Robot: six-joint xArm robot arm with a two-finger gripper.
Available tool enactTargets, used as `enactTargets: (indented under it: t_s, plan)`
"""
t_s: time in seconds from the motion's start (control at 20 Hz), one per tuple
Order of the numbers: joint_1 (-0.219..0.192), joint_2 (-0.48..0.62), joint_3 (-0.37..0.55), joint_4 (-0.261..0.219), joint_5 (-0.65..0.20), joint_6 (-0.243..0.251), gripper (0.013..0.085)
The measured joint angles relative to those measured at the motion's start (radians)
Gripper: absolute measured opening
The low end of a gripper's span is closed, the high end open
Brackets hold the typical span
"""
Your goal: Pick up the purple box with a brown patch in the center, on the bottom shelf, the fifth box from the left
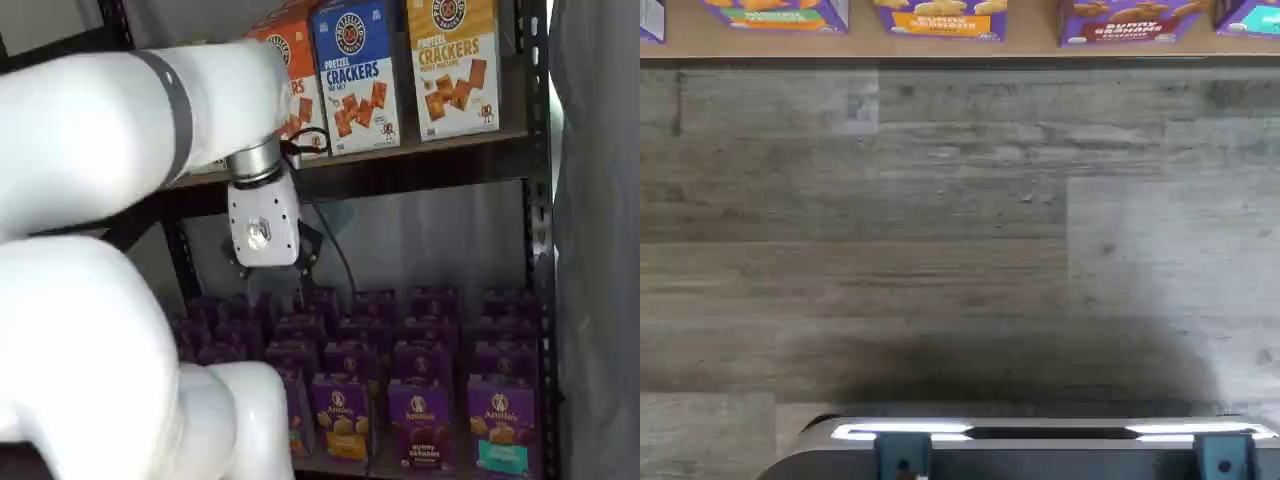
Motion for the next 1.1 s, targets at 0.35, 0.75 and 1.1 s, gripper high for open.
enactTargets:
  t_s: [0.35,0.75,1.1]
  plan:
    - [0.011,0.0,0.002,-0.02,-0.006,0.014,0.085]
    - [0.032,0.005,0.037,-0.04,-0.054,0.038,0.085]
    - [0.05,0.03,0.086,-0.055,-0.128,0.062,0.085]
